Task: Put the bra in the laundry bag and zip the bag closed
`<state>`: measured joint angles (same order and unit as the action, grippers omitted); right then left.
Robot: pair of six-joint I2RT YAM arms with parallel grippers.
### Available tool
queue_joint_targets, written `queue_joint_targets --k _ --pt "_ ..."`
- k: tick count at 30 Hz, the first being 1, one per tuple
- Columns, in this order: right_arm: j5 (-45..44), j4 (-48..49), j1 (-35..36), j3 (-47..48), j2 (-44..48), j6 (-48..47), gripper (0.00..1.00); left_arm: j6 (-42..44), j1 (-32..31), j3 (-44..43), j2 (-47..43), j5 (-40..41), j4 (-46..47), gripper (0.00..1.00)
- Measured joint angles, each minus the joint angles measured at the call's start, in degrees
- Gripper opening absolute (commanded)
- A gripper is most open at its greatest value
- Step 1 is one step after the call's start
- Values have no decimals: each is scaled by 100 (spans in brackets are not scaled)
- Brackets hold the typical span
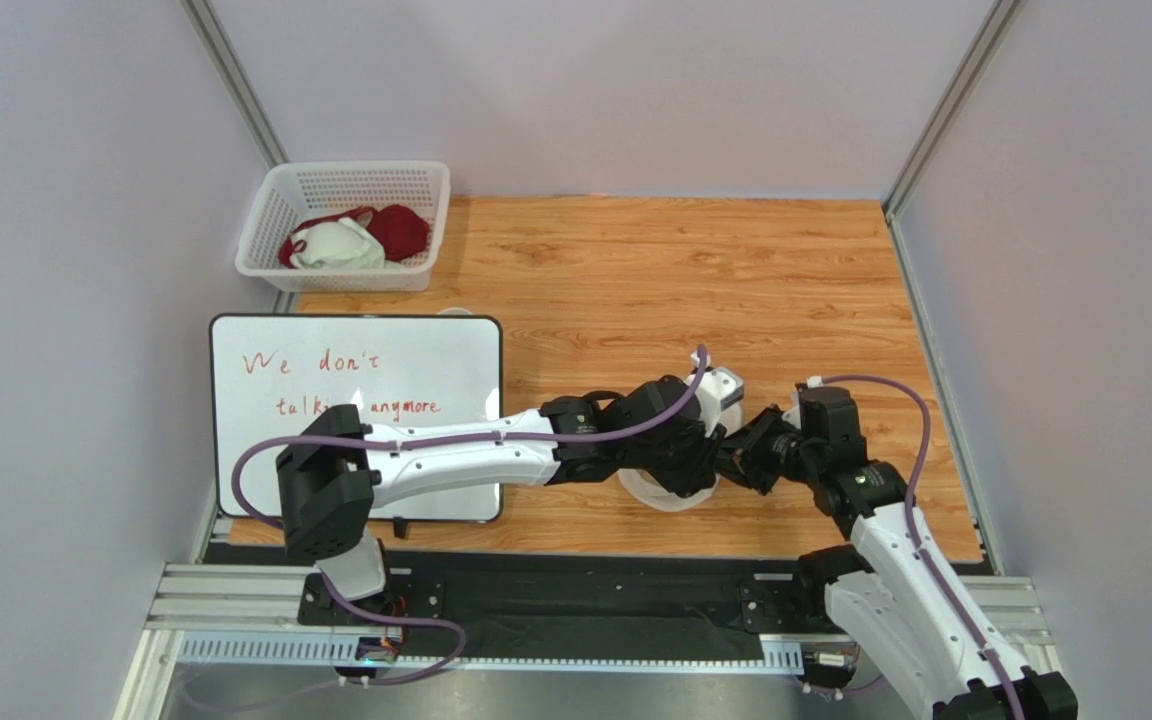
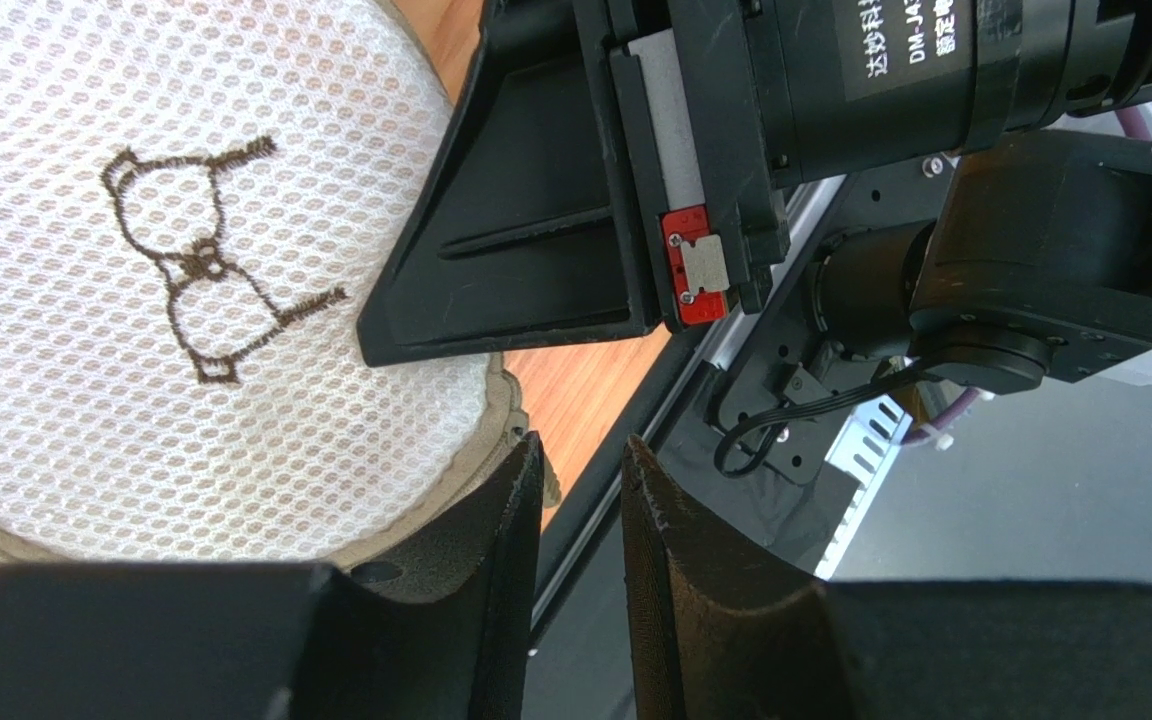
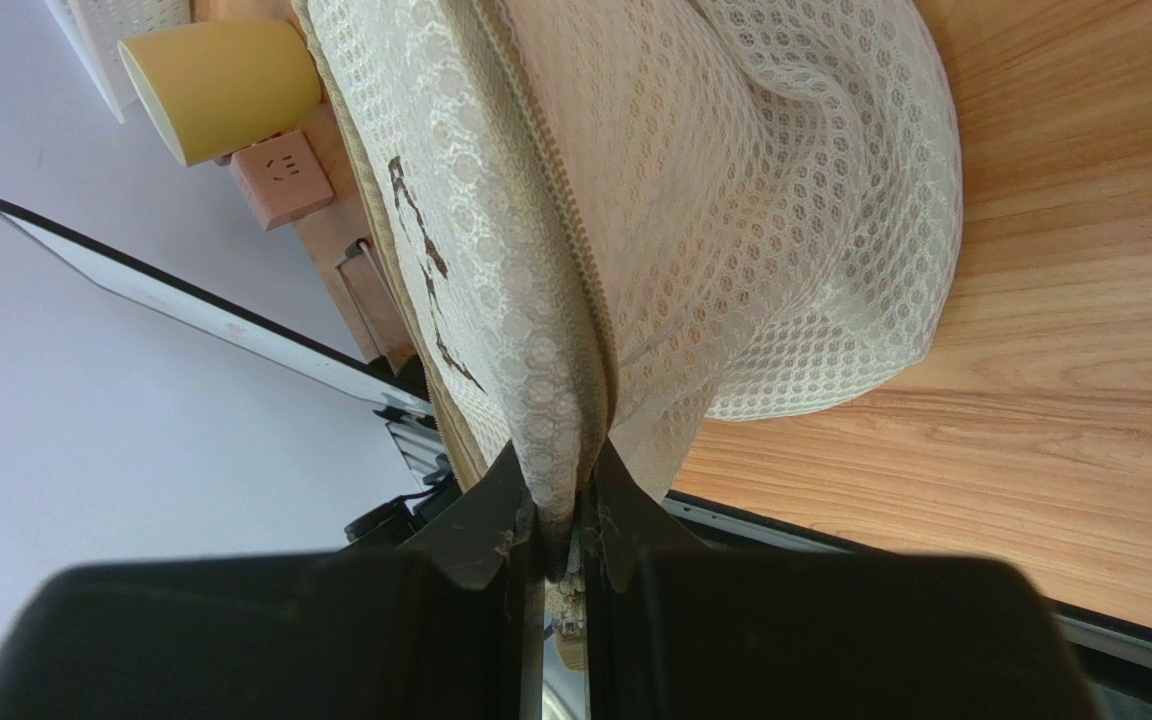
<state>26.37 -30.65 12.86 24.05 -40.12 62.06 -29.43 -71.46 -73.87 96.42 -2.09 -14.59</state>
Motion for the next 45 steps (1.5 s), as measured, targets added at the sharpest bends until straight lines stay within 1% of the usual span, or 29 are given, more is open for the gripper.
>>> queue_joint_targets --k 11,18,20,21,23,24,25,30,34,38,45 --pt "0 0 0 0 2 0 6 -190 -20 11 17 66 -238 33" --pt "0 -2 0 0 4 0 6 -227 -20 11 205 83 -306 29" --pt "0 -4 0 0 7 0 6 -227 -20 9 273 83 -341 24" --pt "0 -4 0 0 11 0 6 -234 -20 9 293 81 -348 17" --pt "0 -9 0 0 39 0 3 -260 -20 9 323 90 -378 10" --pt "0 -11 2 0 52 0 1 -260 -20 9 328 105 -402 2" --pt "0 -17 2 0 66 0 0 -260 -20 9 328 155 -426 0" --pt "-24 -39 0 0 83 -72 0 -195 -46 35 297 564 -533 0" --pt "120 -70 -9 74 -31 -254 0 -76 -46 446 -22 723 -330 0" --pt "389 -118 -61 306 -365 -505 0 92 4 942 -476 761 59 0" --pt "828 -192 -72 772 -863 -990 0 299 76 1377 -990 584 487 0"
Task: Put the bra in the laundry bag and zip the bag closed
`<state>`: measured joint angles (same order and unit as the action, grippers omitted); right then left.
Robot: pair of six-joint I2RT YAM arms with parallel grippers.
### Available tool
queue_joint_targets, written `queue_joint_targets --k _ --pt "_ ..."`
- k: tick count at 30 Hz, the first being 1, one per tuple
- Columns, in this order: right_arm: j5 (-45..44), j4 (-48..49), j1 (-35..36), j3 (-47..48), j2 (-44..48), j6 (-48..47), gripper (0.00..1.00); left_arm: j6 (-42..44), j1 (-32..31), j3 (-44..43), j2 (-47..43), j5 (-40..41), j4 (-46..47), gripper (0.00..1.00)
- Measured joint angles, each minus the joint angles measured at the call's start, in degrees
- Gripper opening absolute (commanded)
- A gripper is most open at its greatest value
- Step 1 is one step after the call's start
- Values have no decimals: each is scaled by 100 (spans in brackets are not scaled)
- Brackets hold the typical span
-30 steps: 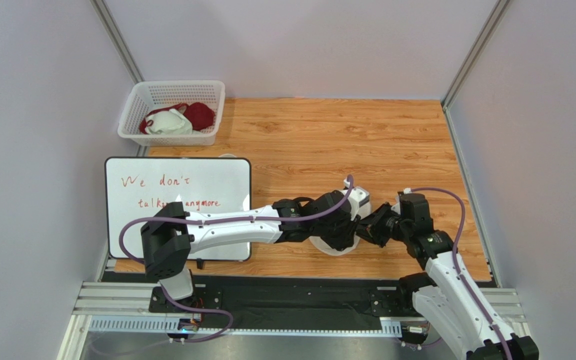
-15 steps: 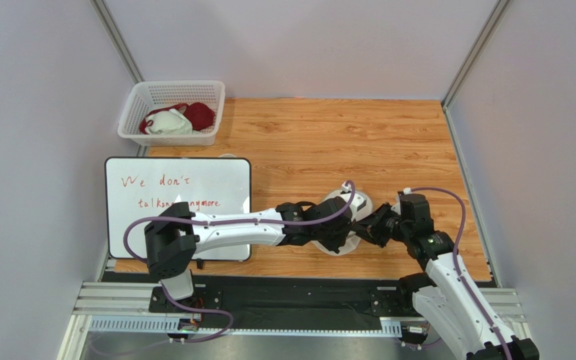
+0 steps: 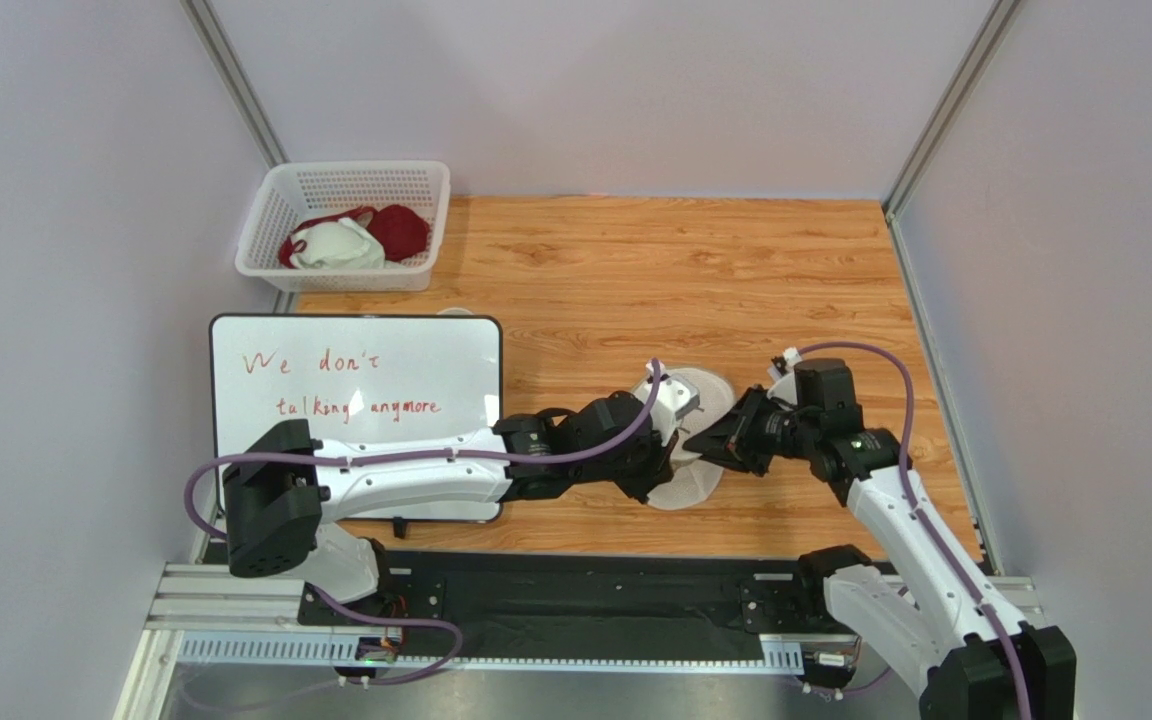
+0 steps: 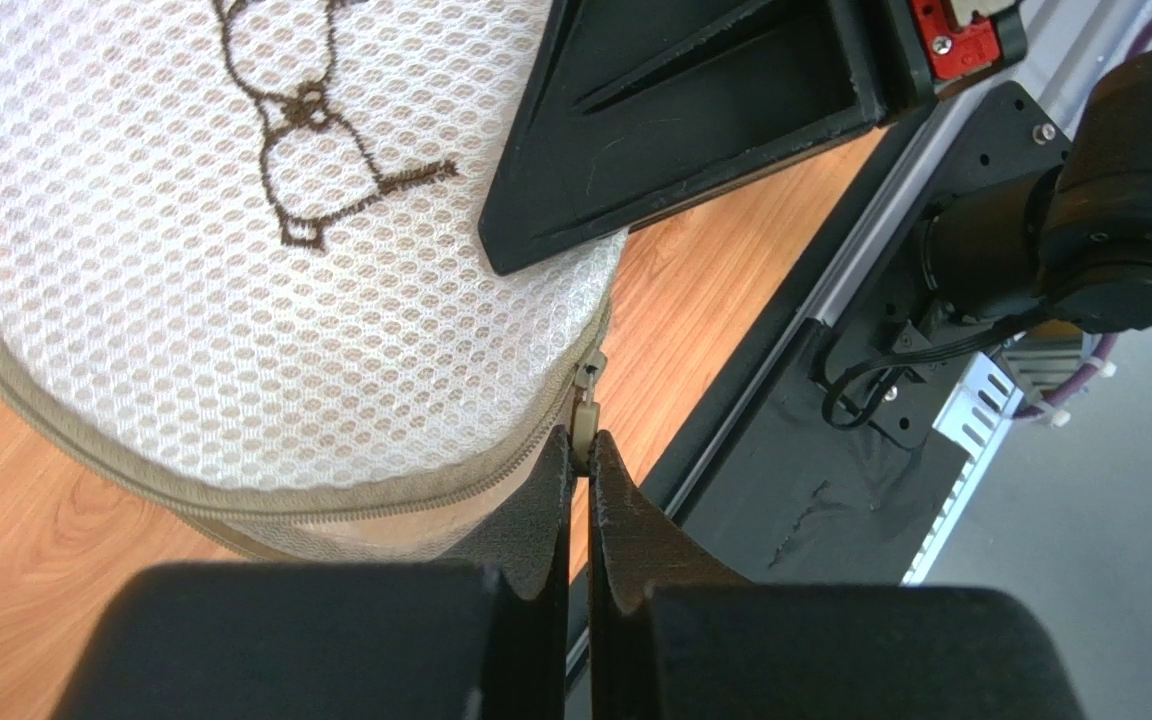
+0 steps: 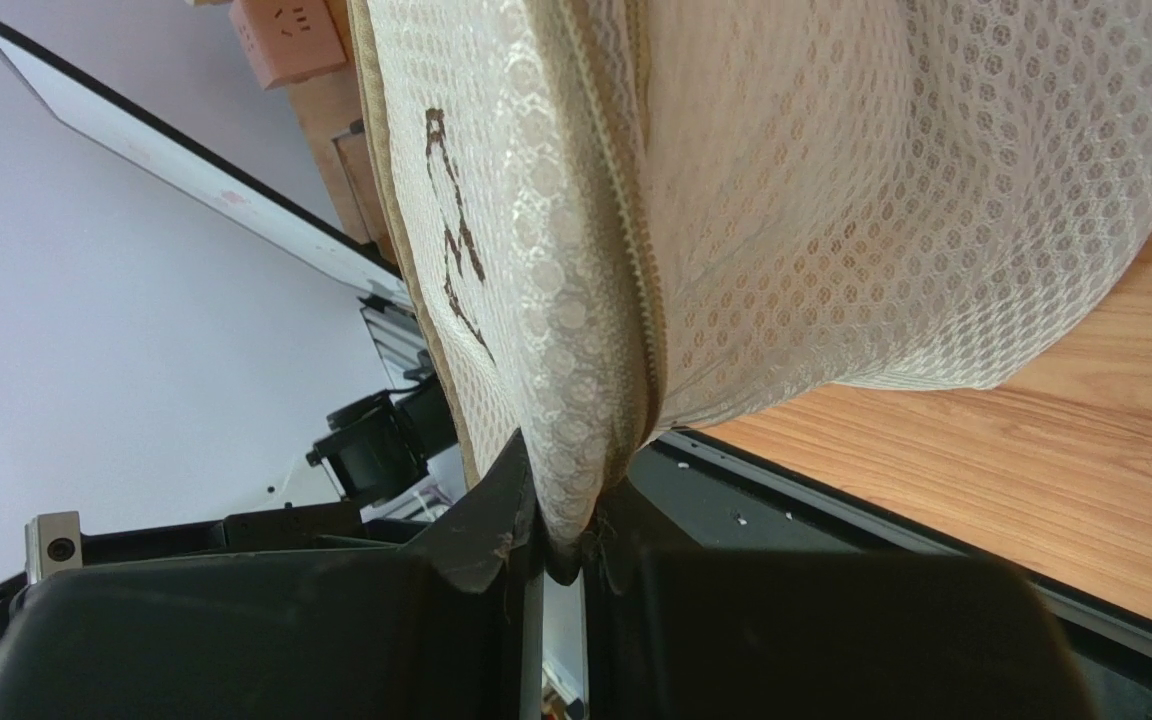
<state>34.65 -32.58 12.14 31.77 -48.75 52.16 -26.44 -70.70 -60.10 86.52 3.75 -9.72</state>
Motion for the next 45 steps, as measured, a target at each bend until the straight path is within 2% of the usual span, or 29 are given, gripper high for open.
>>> queue_joint_targets --k 1,4,5,8,12,19,27,31,34,37,38,41,45 --pt "55 0 -2 26 -48 -46 0 15 13 31 -26 -46 48 0" --pt "164 -11 -24 48 -149 -153 25 66 42 81 -42 -269 144 0" --pt "190 -26 -35 48 -160 -184 39 72 55 81 -37 -328 153 0" --pt "101 -114 -111 57 -146 -297 57 76 76 72 -13 -446 37 0" --pt "-142 -369 -184 57 188 -306 58 37 136 37 179 -551 -120 0" --pt "-289 -568 -181 -227 1137 212 57 -55 205 35 385 -857 -114 0" --pt "-339 -688 98 -658 1246 776 56 -155 210 35 385 -1209 70 0" --pt "-378 -612 199 -723 1239 966 50 -197 210 35 385 -1394 251 0" --pt "-442 -483 319 -756 1202 1115 40 -201 210 35 385 -1510 356 0" --pt "-468 -321 396 -800 1143 1237 24 -199 210 35 385 -1567 422 0" --pt "-474 -273 402 -824 1126 1292 15 -199 210 35 387 -1572 439 0" --pt "-514 -210 409 -848 1088 1403 0 -199 210 33 413 -1552 433 0" --pt "-566 -170 424 -852 1088 1453 0 -199 219 20 470 -1333 328 0"
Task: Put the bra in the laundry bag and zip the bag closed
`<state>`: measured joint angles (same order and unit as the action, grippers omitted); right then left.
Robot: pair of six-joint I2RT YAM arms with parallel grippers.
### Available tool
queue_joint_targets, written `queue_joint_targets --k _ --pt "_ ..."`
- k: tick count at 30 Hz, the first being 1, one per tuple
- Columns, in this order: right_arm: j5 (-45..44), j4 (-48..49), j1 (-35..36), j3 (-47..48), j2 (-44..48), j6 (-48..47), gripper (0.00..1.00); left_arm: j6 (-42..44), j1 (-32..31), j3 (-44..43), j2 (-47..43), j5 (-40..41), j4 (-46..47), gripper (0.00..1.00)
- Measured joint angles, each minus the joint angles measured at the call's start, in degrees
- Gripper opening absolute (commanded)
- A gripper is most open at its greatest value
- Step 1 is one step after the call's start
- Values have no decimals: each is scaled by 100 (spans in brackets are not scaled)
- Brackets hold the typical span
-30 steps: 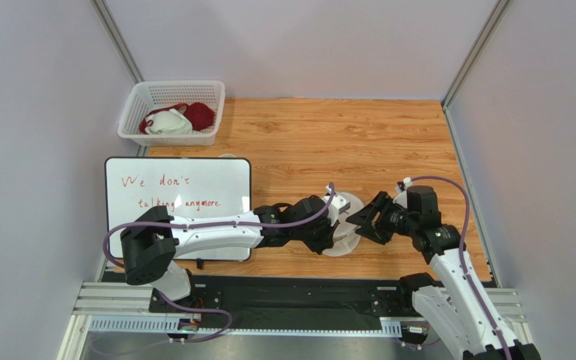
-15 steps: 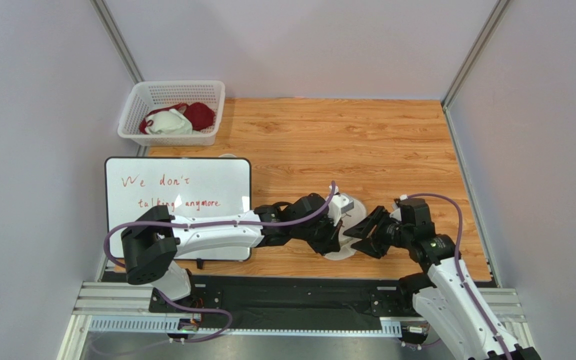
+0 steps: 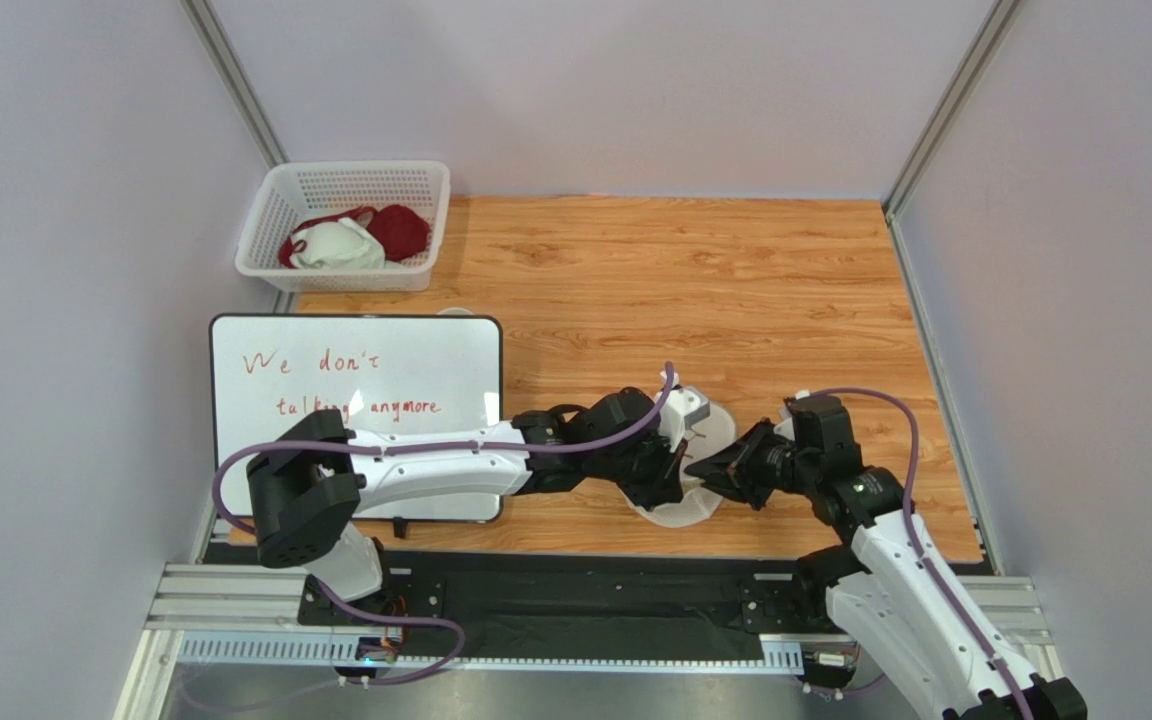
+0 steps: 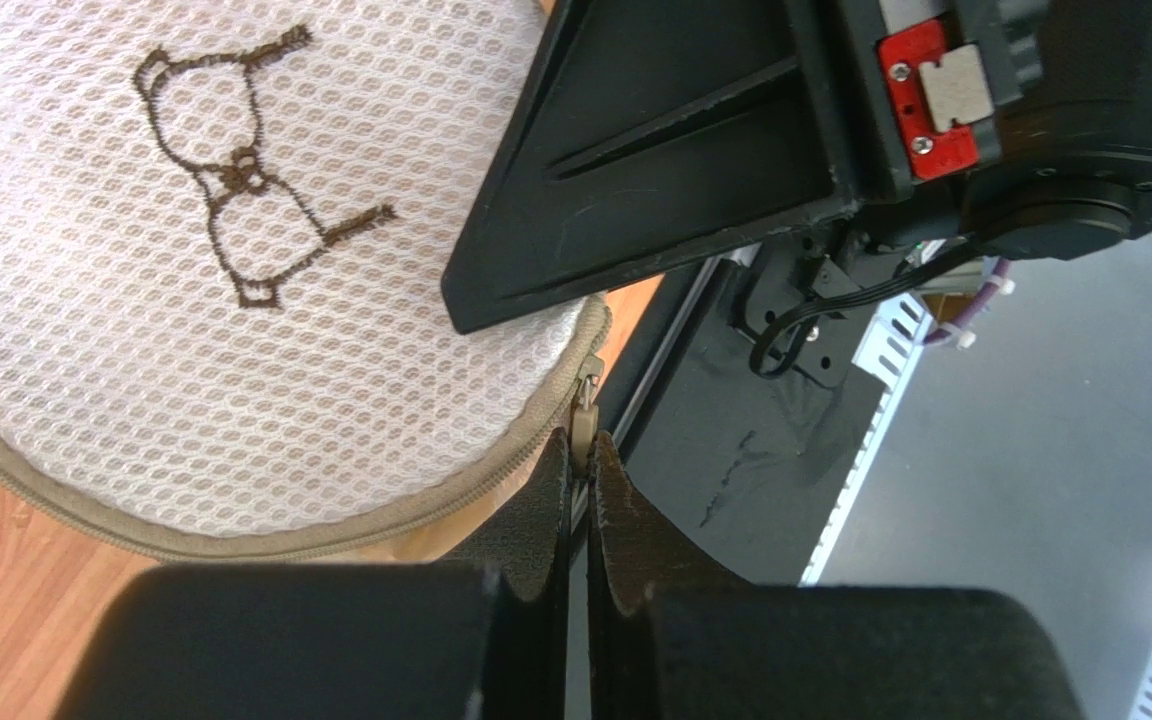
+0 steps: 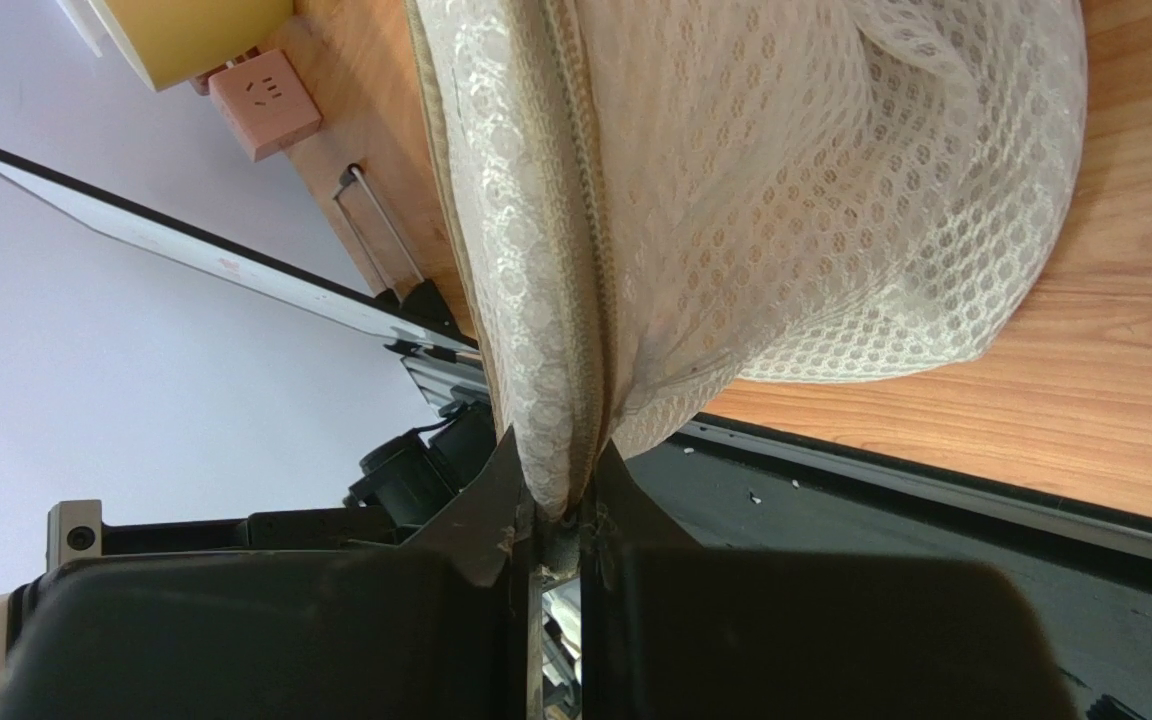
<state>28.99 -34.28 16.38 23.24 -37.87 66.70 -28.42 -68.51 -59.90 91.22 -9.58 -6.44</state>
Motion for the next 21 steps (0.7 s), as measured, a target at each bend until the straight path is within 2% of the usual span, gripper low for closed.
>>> queue_joint_targets --k 10,21 --pt "177 372 0 -81 -153 -11 0 4 203 369 -267 61 216 0" --pt "859 575 -83 -81 -153 -24 0 334 343 1117 -1038 -540 984 0"
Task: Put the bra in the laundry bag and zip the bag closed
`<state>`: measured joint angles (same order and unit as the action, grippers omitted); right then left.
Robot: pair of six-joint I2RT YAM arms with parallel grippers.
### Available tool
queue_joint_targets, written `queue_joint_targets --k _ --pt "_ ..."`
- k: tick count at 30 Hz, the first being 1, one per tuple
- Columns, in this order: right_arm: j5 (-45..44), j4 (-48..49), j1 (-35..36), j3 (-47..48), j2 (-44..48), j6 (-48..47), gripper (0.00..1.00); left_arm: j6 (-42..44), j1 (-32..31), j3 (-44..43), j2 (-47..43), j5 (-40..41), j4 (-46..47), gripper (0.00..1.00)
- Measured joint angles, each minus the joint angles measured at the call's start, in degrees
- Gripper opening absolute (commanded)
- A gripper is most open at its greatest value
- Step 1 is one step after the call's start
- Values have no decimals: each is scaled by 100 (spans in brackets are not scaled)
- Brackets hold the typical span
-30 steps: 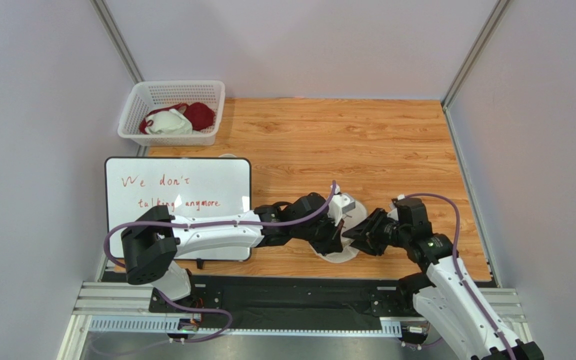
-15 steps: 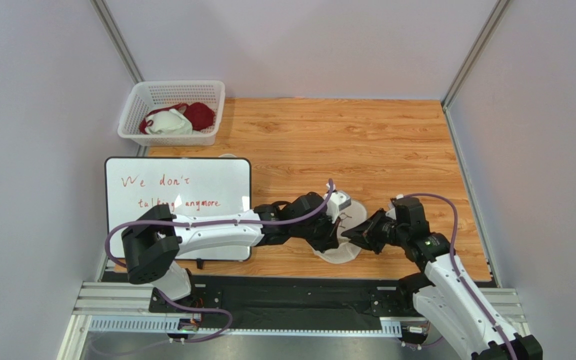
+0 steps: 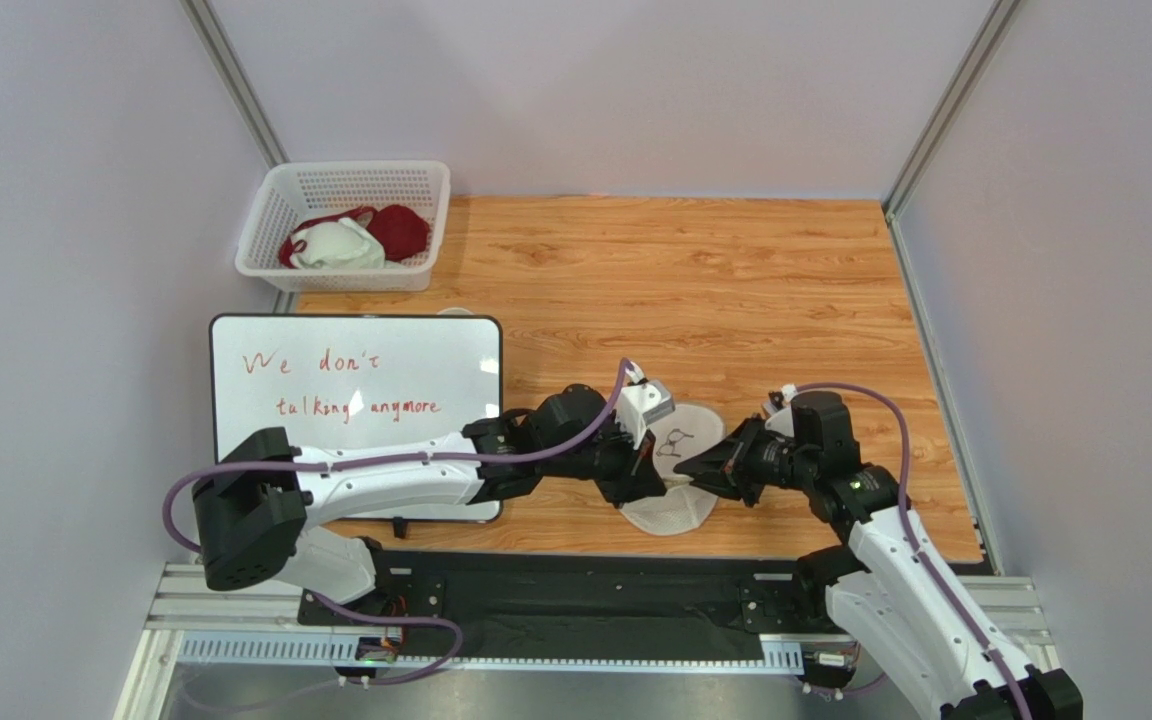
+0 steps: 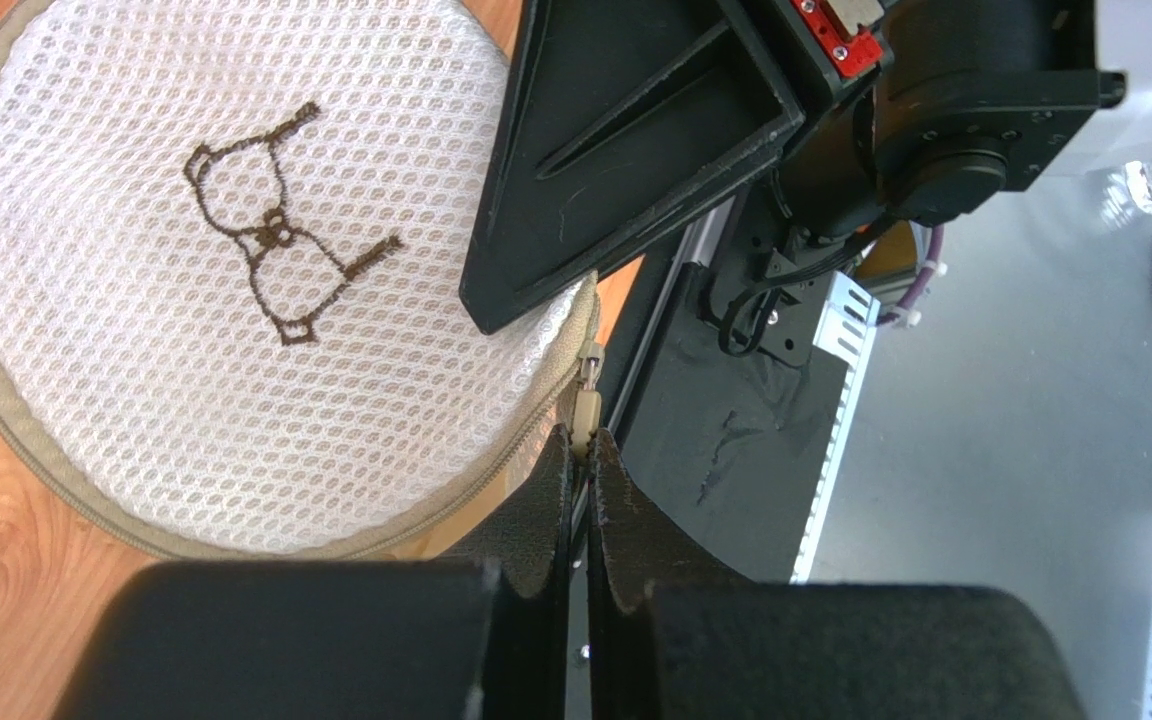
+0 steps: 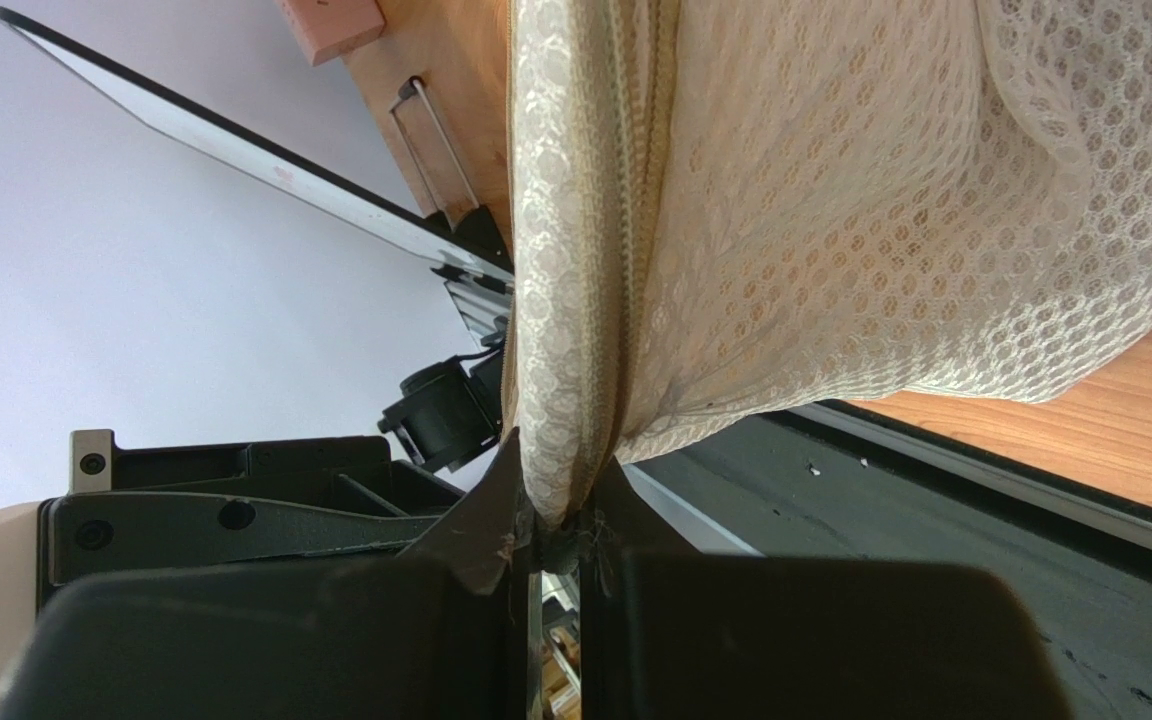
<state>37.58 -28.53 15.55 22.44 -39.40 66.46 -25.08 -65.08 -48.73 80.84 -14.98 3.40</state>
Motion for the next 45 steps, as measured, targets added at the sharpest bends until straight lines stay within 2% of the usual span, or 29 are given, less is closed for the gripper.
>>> queue_joint_targets --k 14,20,30,33,39,42,43,45 --pt "323 -173 -195 0 116 -164 0 188 33 402 -90 -323 603 0" --pt "136 -216 -411 -2 96 -361 0 258 76 619 -240 -498 -114 0" --pt "219 -210 -417 13 -116 -745 0 363 79 328 -240 -699 -518 0" --pt "225 -529 -409 354 -546 -1246 8 393 79 313 -240 -708 -549 0" --pt "94 -1084 -273 1685 -1821 -2439 14 247 92 149 -24 -804 -232 0" --pt "70 -1128 -131 2258 -2540 -2852 33 50 109 2 201 -787 -4 0" --pt "39 -1117 -74 2361 -2704 -2909 47 -15 109 -33 254 -758 33 0" --pt "-83 -1126 48 2555 -3018 -3073 59 -155 98 -114 354 -678 63 0"
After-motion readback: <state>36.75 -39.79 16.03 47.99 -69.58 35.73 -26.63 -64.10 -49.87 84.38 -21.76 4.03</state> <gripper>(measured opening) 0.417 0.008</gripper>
